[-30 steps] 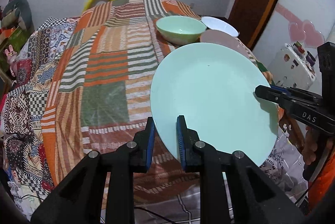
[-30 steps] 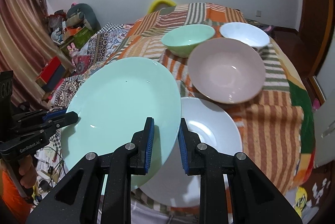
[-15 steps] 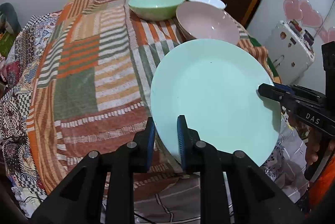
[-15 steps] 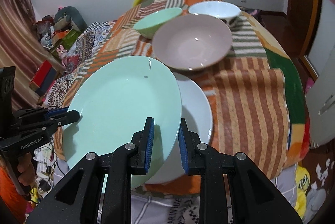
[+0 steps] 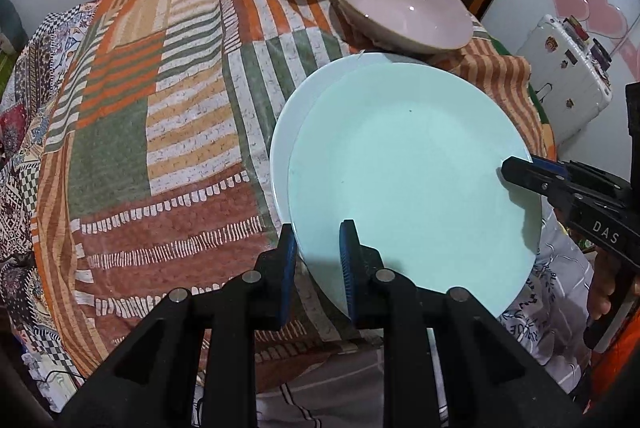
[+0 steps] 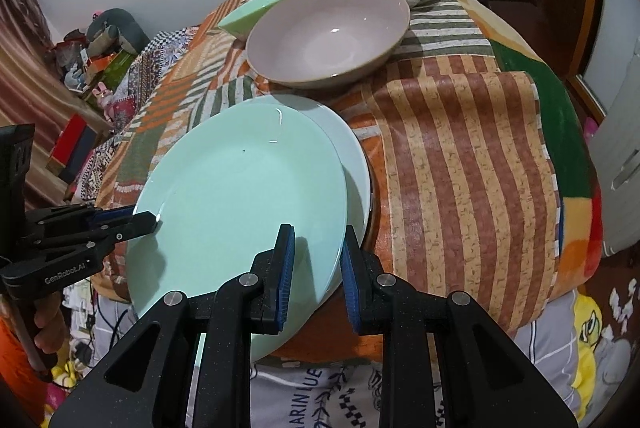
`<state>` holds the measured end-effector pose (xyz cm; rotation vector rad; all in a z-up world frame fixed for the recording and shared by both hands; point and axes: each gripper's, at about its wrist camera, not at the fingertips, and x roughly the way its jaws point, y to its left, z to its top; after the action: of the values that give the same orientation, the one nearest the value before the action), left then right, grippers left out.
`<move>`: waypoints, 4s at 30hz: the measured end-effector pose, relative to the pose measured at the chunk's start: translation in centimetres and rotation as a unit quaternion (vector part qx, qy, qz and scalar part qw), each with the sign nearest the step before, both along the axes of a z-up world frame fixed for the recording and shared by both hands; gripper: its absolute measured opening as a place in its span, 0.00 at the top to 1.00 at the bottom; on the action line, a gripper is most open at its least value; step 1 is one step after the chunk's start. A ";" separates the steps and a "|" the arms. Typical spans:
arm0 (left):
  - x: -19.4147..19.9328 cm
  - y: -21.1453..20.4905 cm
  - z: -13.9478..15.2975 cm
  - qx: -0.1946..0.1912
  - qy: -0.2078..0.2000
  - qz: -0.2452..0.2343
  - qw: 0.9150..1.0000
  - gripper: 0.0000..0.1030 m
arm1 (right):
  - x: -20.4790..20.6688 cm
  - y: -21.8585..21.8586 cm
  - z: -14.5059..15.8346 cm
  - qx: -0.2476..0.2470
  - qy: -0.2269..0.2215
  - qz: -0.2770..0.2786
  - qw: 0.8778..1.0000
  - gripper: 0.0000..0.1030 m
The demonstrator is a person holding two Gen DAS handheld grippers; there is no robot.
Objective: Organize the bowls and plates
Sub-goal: 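Lower the mint-green plate onto the white plate and open both tools, then move both tools to the pale pink bowl rim and close on it, then lift the pink bowl with both tools and carry it over the plate stack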
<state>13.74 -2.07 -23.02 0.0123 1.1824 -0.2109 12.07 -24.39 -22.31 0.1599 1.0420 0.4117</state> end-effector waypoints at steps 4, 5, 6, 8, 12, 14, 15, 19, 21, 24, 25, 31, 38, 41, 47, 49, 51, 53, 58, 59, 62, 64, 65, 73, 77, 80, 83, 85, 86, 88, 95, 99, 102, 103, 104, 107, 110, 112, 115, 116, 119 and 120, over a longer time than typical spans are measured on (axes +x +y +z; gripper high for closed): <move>0.6 0.2 -0.4 0.002 0.003 0.005 1.000 0.80 | 0.6 0.1 -0.1 -0.001 0.003 0.002 1.000 0.80; 0.7 0.2 -0.4 0.003 0.003 0.005 1.000 0.80 | 0.7 0.1 -0.2 -0.002 0.004 0.003 1.000 0.80; 0.8 0.2 -0.5 0.004 0.003 0.006 1.000 0.80 | 0.8 0.1 -0.3 -0.004 0.004 0.003 1.000 0.80; 1.0 0.2 -0.4 0.009 0.000 0.006 1.000 0.80 | 1.0 0.1 -0.4 -0.005 0.005 0.003 1.000 0.80; 1.3 0.2 -0.5 0.019 -0.003 0.006 1.000 0.80 | 1.2 0.1 -0.6 -0.005 0.008 0.002 1.000 0.80; 1.5 0.2 -0.7 0.021 -0.001 0.006 1.000 0.80 | 1.3 0.1 -0.7 -0.002 0.011 0.003 1.000 0.80; 1.5 0.3 -0.8 0.022 0.000 0.006 1.000 0.80 | 1.3 0.2 -0.6 -0.002 0.011 0.004 1.000 0.80; 2.0 0.7 -1.8 0.007 0.022 0.015 1.000 0.78 | 1.3 0.4 -0.7 -0.006 0.008 0.004 1.000 0.80; 1.8 0.6 -1.8 0.012 0.018 0.014 1.000 0.78 | 1.3 0.5 -0.6 -0.008 0.004 0.003 1.000 0.80; 1.8 0.4 -1.8 0.015 0.016 0.013 1.000 0.77 | 1.3 0.6 -0.5 -0.017 -0.001 0.002 1.000 0.80; 1.8 0.4 -1.8 0.014 0.016 0.014 1.000 0.77 | 1.3 0.6 -0.5 -0.018 -0.002 0.002 1.000 0.80; 2.0 0.1 -2.0 0.018 0.015 0.015 1.000 0.76 | 1.7 1.0 -0.3 -0.034 -0.012 -0.001 0.999 0.80; 2.1 0.6 -1.1 0.003 0.013 0.015 1.000 0.75 | 1.9 1.0 0.8 -0.062 -0.042 -0.005 0.997 0.79; 2.0 0.9 0.8 -0.006 -0.012 0.014 1.000 0.72 | 1.9 0.3 1.7 -0.060 -0.053 -0.008 0.997 0.79; 2.2 0.4 5.4 -0.004 -0.084 0.008 0.996 0.59 | 2.2 -0.8 3.5 -0.042 -0.078 -0.021 0.996 0.76; 2.5 0.2 6.8 -0.005 -0.109 0.009 0.994 0.53 | 2.4 -0.9 4.1 -0.038 -0.087 -0.024 0.995 0.75; 3.1 -0.1 7.8 -0.005 -0.130 0.010 0.991 0.47 | 2.7 -1.0 4.6 -0.033 -0.096 -0.027 0.995 0.75; 3.8 -0.5 8.4 -0.005 -0.145 0.011 0.989 0.43 | 3.1 -1.1 5.2 -0.029 -0.105 -0.031 0.994 0.75; 6.3 -1.2 8.5 -0.010 -0.155 0.015 0.988 0.39 | 4.6 -1.9 6.1 -0.021 -0.125 -0.046 0.991 0.58; 7.1 -1.5 8.2 -0.011 -0.153 0.015 0.988 0.39 | 5.1 -2.0 6.2 -0.019 -0.126 -0.051 0.990 0.54; 8.9 -2.1 7.6 -0.013 -0.146 0.016 0.989 0.37 | 6.4 -2.5 6.2 -0.011 -0.127 -0.063 0.990 0.47; 10.0 -2.4 7.0 -0.016 -0.139 0.016 0.990 0.37 | 7.3 -2.7 5.9 -0.011 -0.124 -0.067 0.990 0.47; 10.8 -2.6 6.6 -0.018 -0.134 0.016 0.991 0.37 | 7.6 -2.7 5.8 -0.011 -0.123 -0.069 0.990 0.47; 14.7 -3.0 4.0 -0.032 -0.114 0.021 0.993 0.37 | 10.7 -3.0 4.4 -0.017 -0.114 -0.082 0.990 0.47; 16.1 -3.2 3.1 -0.037 -0.115 0.022 0.992 0.39 | 12.0 -3.2 3.3 -0.016 -0.105 -0.086 0.991 0.47; 17.0 -3.3 2.3 -0.042 -0.106 0.018 0.993 0.53 | 12.7 -3.3 2.6 -0.010 -0.095 -0.091 0.991 0.47; 17.6 -3.5 1.6 -0.046 -0.098 0.015 0.994 0.63 | 13.1 -3.4 2.1 0.000 -0.087 -0.093 0.992 0.53; 17.9 -3.7 1.2 -0.046 -0.097 0.012 0.994 0.73 | 13.5 -3.5 1.9 0.005 -0.082 -0.091 0.992 0.58; 18.0 -3.8 1.0 -0.046 -0.098 0.009 0.994 0.77 | 13.6 -3.5 1.7 0.008 -0.077 -0.090 0.993 0.63; 18.2 -3.9 0.8 -0.049 -0.097 0.005 0.994 0.79 | 13.8 -3.3 1.5 0.014 -0.070 -0.089 0.993 0.67; 18.2 -4.0 0.5 -0.044 -0.098 -0.002 0.994 0.89 | 13.9 -2.8 1.0 0.022 -0.056 -0.074 0.995 0.87; 17.9 -4.1 0.7 -0.043 -0.094 -0.004 0.995 0.89 | 13.8 -3.0 1.3 0.025 -0.053 -0.077 0.995 0.87; 17.2 -4.1 0.9 -0.044 -0.092 -0.005 0.995 0.89 | 13.3 -3.0 1.7 0.023 -0.055 -0.077 0.995 0.87; 17.0 -4.1 1.0 -0.044 -0.092 -0.006 0.995 0.89 | 13.2 -3.0 1.9 0.021 -0.057 -0.077 0.995 0.87; 16.7 -4.2 1.1 -0.043 -0.094 -0.007 0.995 0.89 | 13.0 -3.0 2.0 0.020 -0.057 -0.077 0.995 0.87; 15.7 -4.3 1.9 -0.043 -0.101 -0.009 0.994 0.89 | 12.5 -3.2 2.5 0.020 -0.060 -0.077 0.995 0.87; 14.8 -4.1 2.9 -0.047 -0.108 -0.009 0.993 0.89 | 12.0 -3.2 3.2 0.019 -0.065 -0.076 0.995 0.87; 14.0 -4.0 3.6 -0.049 -0.113 -0.009 0.992 0.89 | 11.8 -2.9 3.6 0.017 -0.069 -0.074 0.995 0.87; 12.6 -3.8 4.8 -0.049 -0.124 -0.009 0.991 0.89 | 11.0 -2.6 4.5 0.016 -0.077 -0.071 0.994 0.87; 12.1 -3.7 5.2 -0.050 -0.127 -0.009 0.991 0.89 | 10.7 -2.5 4.8 0.017 -0.081 -0.070 0.994 0.87; 10.7 -3.2 6.3 -0.052 -0.136 -0.008 0.989 0.89 | 9.8 -2.3 5.8 0.021 -0.091 -0.069 0.993 0.87; 10.4 -3.0 6.6 -0.052 -0.138 -0.007 0.989 0.89 | 9.6 -2.1 6.1 0.023 -0.095 -0.068 0.993 0.87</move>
<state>24.10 -5.10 -16.43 -0.0409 0.8942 -0.2742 21.64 -26.53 -16.24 0.2278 0.8300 0.3202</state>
